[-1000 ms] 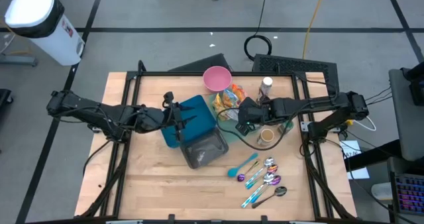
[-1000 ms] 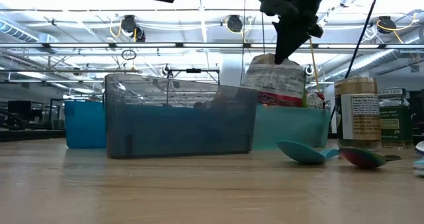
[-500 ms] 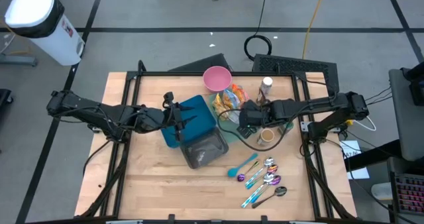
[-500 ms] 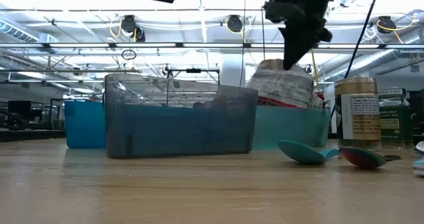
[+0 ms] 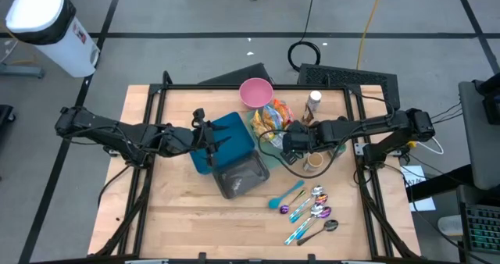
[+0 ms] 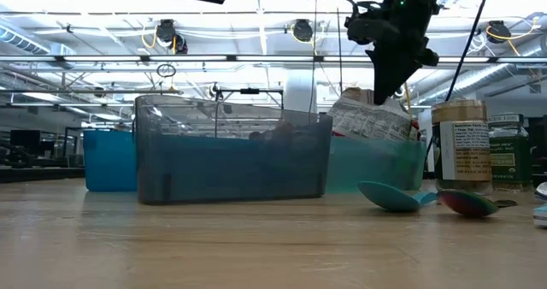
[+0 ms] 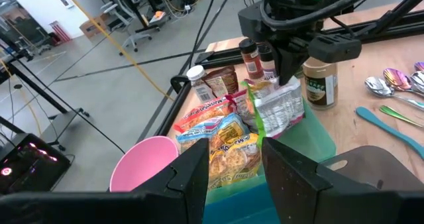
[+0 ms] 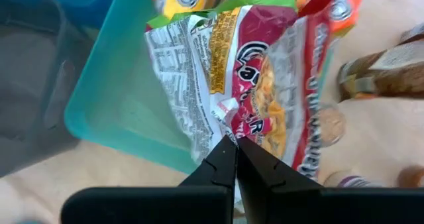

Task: Pick & Place Food Item
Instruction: Put the green noodle pack into the green bin

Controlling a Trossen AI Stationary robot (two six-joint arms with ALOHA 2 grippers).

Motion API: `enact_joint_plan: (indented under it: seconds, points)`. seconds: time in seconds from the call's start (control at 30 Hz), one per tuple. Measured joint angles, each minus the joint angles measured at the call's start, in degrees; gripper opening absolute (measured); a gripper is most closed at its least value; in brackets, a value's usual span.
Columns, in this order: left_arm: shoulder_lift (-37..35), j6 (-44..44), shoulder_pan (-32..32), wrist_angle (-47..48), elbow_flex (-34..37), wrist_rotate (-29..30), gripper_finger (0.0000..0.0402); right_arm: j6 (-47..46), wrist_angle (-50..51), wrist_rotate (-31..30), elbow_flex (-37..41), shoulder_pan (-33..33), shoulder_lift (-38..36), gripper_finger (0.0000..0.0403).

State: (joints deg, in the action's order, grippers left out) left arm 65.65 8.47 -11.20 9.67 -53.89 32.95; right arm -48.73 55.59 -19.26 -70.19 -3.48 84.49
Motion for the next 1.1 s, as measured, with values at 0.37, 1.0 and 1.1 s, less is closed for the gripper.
enact_joint_plan:
  seconds: [0.37, 1.0, 1.1]
  points:
    - [0.0, 0.0, 0.0, 0.0, 0.0, 0.0, 0.0147, 3.6, -0.6, 3.0, 0.1, 0.5, 0.0, 0.0]
    - [0.0, 0.0, 0.0, 0.0, 0.0, 0.0, 0.0147, 37.4, -23.8, 5.4, -0.5, 1.9, -1.0, 0.0209]
    - [0.0, 0.0, 0.0, 0.0, 0.0, 0.0, 0.0147, 37.9, -18.0, 10.1, -8.0, 3.7, -0.7, 0.0234]
